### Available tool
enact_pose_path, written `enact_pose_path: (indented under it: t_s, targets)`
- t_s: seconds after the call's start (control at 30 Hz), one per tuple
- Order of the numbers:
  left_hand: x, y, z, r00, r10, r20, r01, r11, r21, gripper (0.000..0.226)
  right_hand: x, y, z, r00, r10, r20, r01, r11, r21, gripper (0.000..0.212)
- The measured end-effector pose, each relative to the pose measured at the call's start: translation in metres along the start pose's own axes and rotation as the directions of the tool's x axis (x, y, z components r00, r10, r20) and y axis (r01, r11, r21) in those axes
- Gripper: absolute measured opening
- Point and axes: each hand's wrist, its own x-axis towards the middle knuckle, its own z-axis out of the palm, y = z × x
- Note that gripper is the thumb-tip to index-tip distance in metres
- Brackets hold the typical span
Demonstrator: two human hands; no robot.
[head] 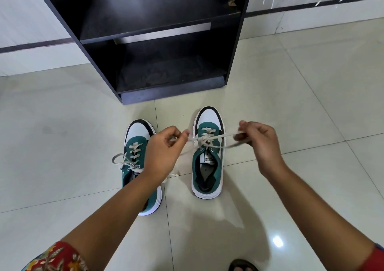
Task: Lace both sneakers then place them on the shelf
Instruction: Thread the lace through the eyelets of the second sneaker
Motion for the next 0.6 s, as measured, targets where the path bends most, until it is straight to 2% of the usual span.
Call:
enact_pose_path:
  t_s: [0.07, 0.13, 0.17, 0.23, 0.27, 0.33, 0.37, 0.4, 0.43, 0.47, 0.53, 0.6]
  targets:
    - [0.001, -0.006, -0.004, 0.998, 0.04, -0.051, -0.033, 0.99, 0.138, 0.039, 0.005, -0.001, -0.012, 0.996, 0.025, -0.082, -0.027, 0.999, -0.029, 0.044]
    - [0.004, -0.014, -0.008, 0.995, 0.075, -0.071, -0.047, 0.941, 0.334, 0.037, 0.006, 0.005, -0.02, 0.989, -0.054, -0.137, 0.012, 0.958, -0.287, 0.044]
    - [0.006, -0.018, -0.011, 0.996, 0.071, -0.057, -0.039, 0.9, 0.434, 0.034, 0.007, 0.009, -0.023, 0.986, -0.099, -0.135, 0.024, 0.882, -0.47, 0.041]
    - [0.011, -0.029, -0.015, 0.999, -0.026, 0.04, -0.007, 0.757, 0.653, 0.025, 0.007, 0.022, -0.033, 0.987, -0.133, -0.084, 0.016, 0.614, -0.789, 0.032]
    - [0.014, -0.036, -0.017, 0.991, -0.092, 0.094, -0.011, 0.654, 0.756, 0.023, 0.008, 0.027, -0.038, 0.995, -0.079, -0.053, -0.01, 0.468, -0.884, 0.026]
    - [0.014, -0.046, -0.019, 0.971, -0.145, 0.189, -0.092, 0.502, 0.86, 0.023, 0.007, 0.039, -0.041, 0.991, 0.132, 0.008, -0.022, 0.222, -0.975, 0.018]
    - [0.013, -0.05, -0.018, 0.964, -0.114, 0.24, -0.157, 0.483, 0.861, 0.026, 0.005, 0.045, -0.04, 0.97, 0.236, 0.053, 0.017, 0.152, -0.988, 0.021]
    - [0.011, -0.052, -0.014, 0.955, -0.05, 0.294, -0.228, 0.513, 0.828, 0.03, 0.003, 0.05, -0.037, 0.951, 0.284, 0.117, 0.078, 0.148, -0.986, 0.026]
    - [0.01, -0.051, -0.009, 0.941, 0.029, 0.337, -0.291, 0.578, 0.762, 0.033, 0.001, 0.053, -0.033, 0.945, 0.265, 0.193, 0.14, 0.207, -0.968, 0.03]
    - [0.008, -0.049, -0.003, 0.926, 0.088, 0.366, -0.331, 0.653, 0.681, 0.034, -0.001, 0.053, -0.026, 0.945, 0.2, 0.26, 0.19, 0.314, -0.93, 0.03]
    - [0.006, -0.04, 0.009, 0.91, 0.12, 0.397, -0.334, 0.78, 0.529, 0.036, -0.005, 0.047, -0.011, 0.943, 0.051, 0.328, 0.254, 0.525, -0.812, 0.026]
    - [0.004, -0.035, 0.018, 0.91, 0.128, 0.394, -0.311, 0.839, 0.447, 0.03, -0.008, 0.043, 0.004, 0.945, -0.033, 0.325, 0.285, 0.573, -0.769, 0.023]
